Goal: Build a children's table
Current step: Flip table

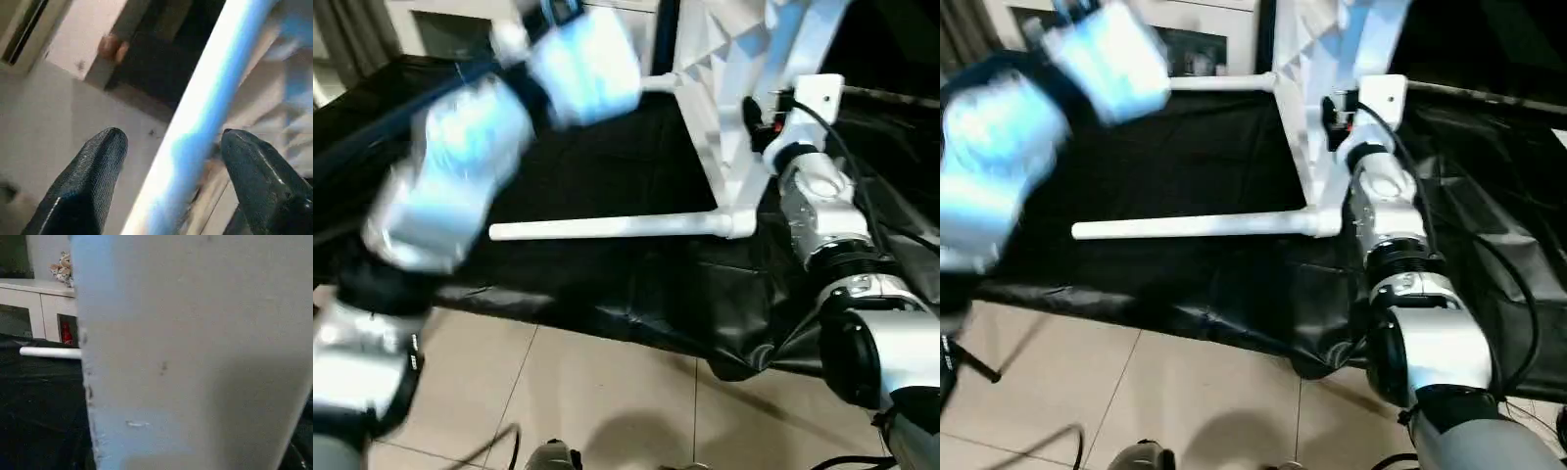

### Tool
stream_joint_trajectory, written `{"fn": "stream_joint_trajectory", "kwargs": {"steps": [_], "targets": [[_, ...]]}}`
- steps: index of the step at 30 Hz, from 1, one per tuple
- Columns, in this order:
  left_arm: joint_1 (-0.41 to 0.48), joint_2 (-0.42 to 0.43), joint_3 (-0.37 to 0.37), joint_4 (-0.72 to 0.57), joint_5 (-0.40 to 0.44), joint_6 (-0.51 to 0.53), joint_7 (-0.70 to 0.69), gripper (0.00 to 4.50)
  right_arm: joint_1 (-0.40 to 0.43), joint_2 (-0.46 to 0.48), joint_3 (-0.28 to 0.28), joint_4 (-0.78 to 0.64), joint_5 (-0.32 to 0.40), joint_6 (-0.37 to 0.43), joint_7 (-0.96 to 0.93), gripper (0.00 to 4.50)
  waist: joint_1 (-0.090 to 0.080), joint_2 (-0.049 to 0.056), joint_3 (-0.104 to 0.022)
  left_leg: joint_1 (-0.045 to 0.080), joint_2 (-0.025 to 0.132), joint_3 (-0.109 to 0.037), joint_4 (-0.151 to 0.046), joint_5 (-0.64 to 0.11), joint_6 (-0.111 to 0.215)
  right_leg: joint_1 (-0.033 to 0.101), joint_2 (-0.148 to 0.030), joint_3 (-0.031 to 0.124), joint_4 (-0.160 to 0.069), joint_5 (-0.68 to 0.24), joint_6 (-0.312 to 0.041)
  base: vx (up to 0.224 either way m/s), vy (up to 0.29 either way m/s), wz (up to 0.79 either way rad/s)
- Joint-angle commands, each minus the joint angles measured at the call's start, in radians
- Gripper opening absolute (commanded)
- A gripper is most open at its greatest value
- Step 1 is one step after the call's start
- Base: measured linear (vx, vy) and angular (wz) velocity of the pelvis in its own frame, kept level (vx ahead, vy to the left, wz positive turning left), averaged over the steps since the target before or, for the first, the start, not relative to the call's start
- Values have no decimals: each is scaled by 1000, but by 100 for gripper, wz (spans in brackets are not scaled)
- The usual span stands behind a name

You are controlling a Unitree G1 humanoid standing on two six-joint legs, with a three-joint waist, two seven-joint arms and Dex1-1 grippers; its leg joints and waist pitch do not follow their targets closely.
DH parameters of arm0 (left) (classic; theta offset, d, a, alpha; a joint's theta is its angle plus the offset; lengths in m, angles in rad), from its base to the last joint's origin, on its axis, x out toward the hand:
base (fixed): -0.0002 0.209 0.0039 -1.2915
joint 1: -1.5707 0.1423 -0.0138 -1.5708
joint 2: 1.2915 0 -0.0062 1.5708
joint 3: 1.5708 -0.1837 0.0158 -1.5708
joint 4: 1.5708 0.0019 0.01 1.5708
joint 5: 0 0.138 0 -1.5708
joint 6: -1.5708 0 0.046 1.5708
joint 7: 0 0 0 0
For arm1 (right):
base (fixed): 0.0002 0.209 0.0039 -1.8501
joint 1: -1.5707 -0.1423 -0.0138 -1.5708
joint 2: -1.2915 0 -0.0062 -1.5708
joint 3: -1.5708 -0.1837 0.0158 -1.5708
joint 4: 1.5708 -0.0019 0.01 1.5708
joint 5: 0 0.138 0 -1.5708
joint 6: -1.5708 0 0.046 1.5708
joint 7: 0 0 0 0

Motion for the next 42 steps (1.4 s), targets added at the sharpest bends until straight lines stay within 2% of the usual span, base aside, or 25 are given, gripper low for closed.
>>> {"fn": "stream_joint_trajectory", "kwargs": {"steps": [1,6,7,9,11,12,13,16,18,22,23,25,26,28,29,31,33,35,40,42], "targets": [[-16,15,6,82,55,-1,57,359,-19,-7,-3,-74,-1,-52,-3,198,-2,4,-97,23,45,-18,-58,-42,8,64,-81,51,-46,25,-211,0,0,0],[-81,1,21,222,89,33,145,359,-19,1,-3,-85,-4,-53,1,198,0,8,-101,27,45,-18,-57,-38,4,64,-82,51,-42,67,-228,0,0,0],[-86,-11,32,231,77,42,147,342,-18,2,-3,-89,-3,-52,0,198,2,14,-101,26,46,-21,-57,-37,5,64,-84,51,-41,72,-234,0,0,0],[-88,-37,51,235,47,49,128,324,-17,2,-2,-99,-1,-51,0,198,2,13,-102,26,47,-20,-56,-33,6,65,-85,51,-40,89,-242,0,0,0],[-85,-46,55,234,45,42,134,310,-17,0,-1,-101,-1,-52,0,198,3,10,-103,24,45,-19,-54,-21,14,65,-83,50,-39,110,-247,0,0,0],[-82,-51,60,230,39,42,135,310,-17,0,-1,-102,0,-53,0,198,5,10,-109,24,44,-20,-50,1,22,68,-85,50,-33,140,-251,0,0,0],[-78,-59,63,229,34,39,137,294,-19,-3,-1,-103,0,-54,0,198,6,10,-109,19,43,-19,-45,28,36,64,-81,50,-30,175,-255,0,0,0],[-75,-71,62,237,31,34,144,282,-23,-8,-3,-104,-1,-55,1,198,6,10,-105,18,44,-18,-47,-8,44,63,-83,49,-35,135,-255,0,0,0],[-67,-86,71,226,22,32,151,268,-28,-14,-3,-108,-5,-56,3,198,5,11,-102,19,46,-19,-50,-36,33,62,-84,50,-40,96,-252,0,0,0],[-49,-113,82,194,5,41,142,264,-35,-23,2,-110,-13,-57,4,198,4,9,-102,20,46,-19,-50,-38,28,62,-83,50,-39,88,-248,0,0,0],[-35,-139,111,181,-31,61,146,263,-49,-34,8,-116,-21,-58,11,198,4,7,-102,19,46,-19,-50,-34,32,63,-83,50,-38,92,-249,0,0,0],[-30,-152,127,177,-50,69,152,262,-57,-40,12,-117,-26,-60,15,198,5,4,-102,17,43,-17,-48,-29,41,64,-83,50,-40,94,-250,0,0,0],[-20,-179,171,175,-103,97,149,262,-96,-70,33,-123,-50,-68,38,198,6,3,-102,17,42,-15,-47,-28,50,64,-82,50,-40,88,-252,0,0,0],[-18,-184,183,175,-113,104,150,262,-114,-83,39,-124,-58,-70,48,198,7,1,-101,14,39,-14,-45,-34,60,65,-83,50,-43,59,-250,0,0,0],[-16,-198,210,175,-141,121,152,262,-158,-112,48,-120,-68,-71,75,197,6,0,-99,11,37,-14,-43,-33,66,65,-83,50,-43,37,-248,0,0,0],[-16,-209,228,175,-159,130,155,262,-184,-128,52,-115,-75,-70,90,197,8,0,-99,8,35,-12,-40,-33,73,63,-80,50,-44,17,-242,0,0,0],[-17,-244,279,176,-206,161,163,262,-261,-178,81,-95,-112,-74,150,197,11,2,-97,8,36,-12,-38,-32,81,58,-78,49,-44,4,-241,0,0,0],[-18,-269,311,177,-229,179,167,262,-302,-205,112,-84,-144,-81,184,195,13,1,-95,5,37,-12,-36,-40,90,54,-74,47,-45,-8,-246,0,0,0],[-22,-327,389,177,-300,231,169,261,-412,-268,196,-43,-234,-91,268,193,9,-1,-90,6,41,-16,-37,-89,84,48,-75,46,-53,-80,-229,0,0,0],[-16,-345,415,182,-328,250,168,260,-458,-284,216,-25,-255,-86,305,193,7,-2,-90,6,41,-15,-34,-107,84,47,-75,47,-54,-90,-233,0,0,0]]}}
